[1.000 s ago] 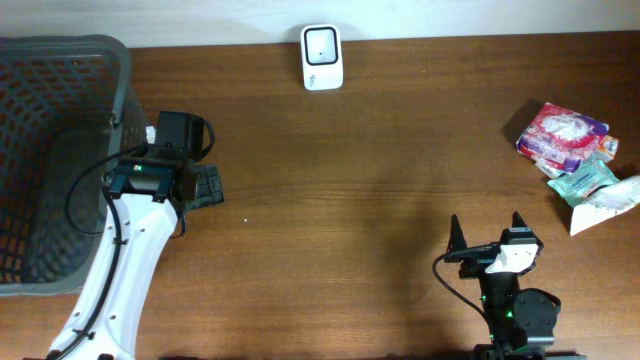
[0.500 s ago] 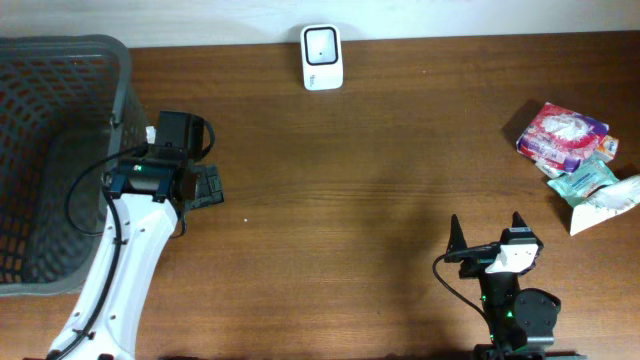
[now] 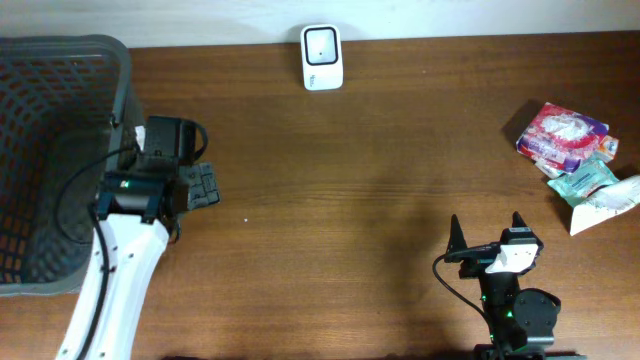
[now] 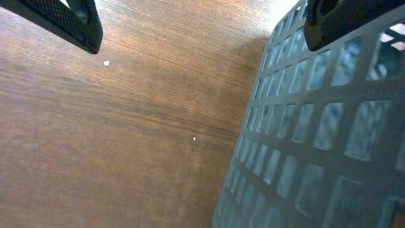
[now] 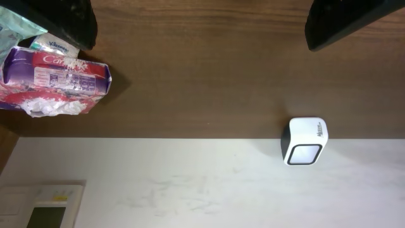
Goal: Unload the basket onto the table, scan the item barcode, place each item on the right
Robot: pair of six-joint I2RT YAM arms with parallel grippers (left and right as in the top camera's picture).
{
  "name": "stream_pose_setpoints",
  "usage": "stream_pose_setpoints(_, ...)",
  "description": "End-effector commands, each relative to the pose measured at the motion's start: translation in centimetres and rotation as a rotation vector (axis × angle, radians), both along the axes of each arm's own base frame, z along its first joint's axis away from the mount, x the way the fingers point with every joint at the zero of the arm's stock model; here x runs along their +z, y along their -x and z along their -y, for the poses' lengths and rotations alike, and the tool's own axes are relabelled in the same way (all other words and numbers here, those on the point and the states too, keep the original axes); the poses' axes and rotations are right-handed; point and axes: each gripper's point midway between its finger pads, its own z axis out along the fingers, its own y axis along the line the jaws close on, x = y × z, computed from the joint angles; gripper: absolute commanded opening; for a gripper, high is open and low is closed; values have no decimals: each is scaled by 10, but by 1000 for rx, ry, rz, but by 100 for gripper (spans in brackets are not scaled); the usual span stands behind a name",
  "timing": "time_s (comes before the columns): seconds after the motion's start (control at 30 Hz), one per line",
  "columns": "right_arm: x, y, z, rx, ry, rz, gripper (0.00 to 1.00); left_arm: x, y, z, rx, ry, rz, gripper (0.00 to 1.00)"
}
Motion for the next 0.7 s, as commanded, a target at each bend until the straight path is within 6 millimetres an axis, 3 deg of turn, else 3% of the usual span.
stream_pose_setpoints(0.0,-4,0,0,-3,-1,-2,99,28,-11,19,-44,126,154,99)
stream_pose_setpoints(0.1,-4,0,0,-2,-1,-2,99,76,-34,49,-149,271,387,99)
stream_pose_setpoints(0.17,-4,0,0,-3,-1,-2,99,105,-33,64,-243,285,487,99)
stream_pose_setpoints(0.27,-4,0,0,-3,-1,-2,99,143,-15,89,-414,245,597,99)
stream_pose_setpoints(0.33,-4,0,0,-3,-1,-2,99,169,12,99,-495,236,681,99)
stream_pose_setpoints(0.4,-4,0,0,-3,-1,-2,99,178,35,99,-529,235,734,99)
stream_pose_setpoints(0.57,-4,0,0,-3,-1,-2,99,170,98,90,-583,274,937,99)
stream_pose_setpoints(0.67,-4,0,0,-2,-1,-2,99,147,109,93,-612,293,969,99)
